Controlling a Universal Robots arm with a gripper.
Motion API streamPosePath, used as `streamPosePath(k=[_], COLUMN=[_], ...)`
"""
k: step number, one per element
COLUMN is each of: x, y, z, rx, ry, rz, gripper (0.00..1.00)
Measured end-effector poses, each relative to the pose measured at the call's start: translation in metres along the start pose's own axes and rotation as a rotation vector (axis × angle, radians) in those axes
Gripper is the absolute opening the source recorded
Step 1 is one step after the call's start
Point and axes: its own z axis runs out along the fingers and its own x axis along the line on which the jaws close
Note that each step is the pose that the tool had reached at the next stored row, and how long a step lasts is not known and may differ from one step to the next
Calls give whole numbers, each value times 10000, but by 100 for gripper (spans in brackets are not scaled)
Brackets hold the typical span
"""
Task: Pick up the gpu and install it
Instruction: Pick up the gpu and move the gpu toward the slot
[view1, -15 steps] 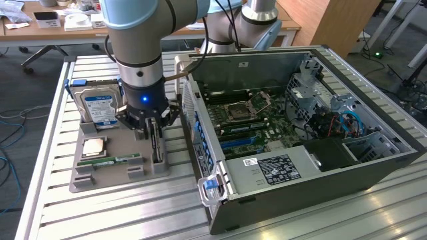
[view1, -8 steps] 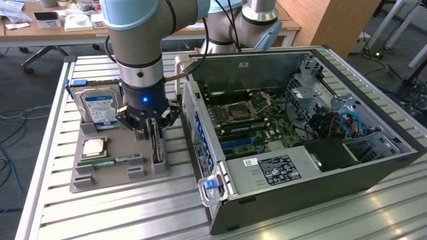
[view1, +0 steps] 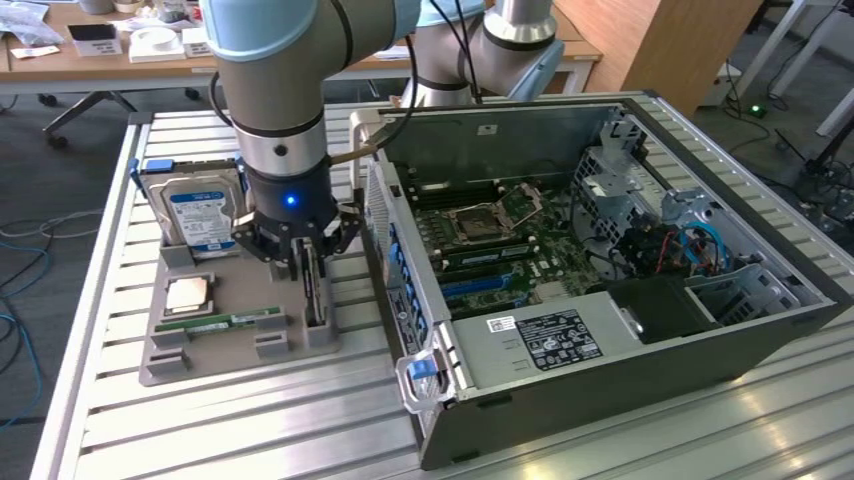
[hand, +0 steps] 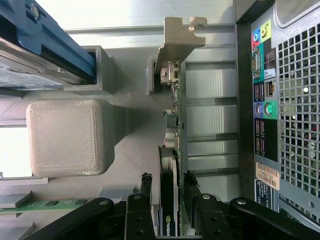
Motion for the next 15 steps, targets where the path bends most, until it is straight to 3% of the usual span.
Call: streamPosePath(k=[15], x=[-3], y=[-2], z=[0], rx=[0], ry=[0], rz=[-2], gripper=[39])
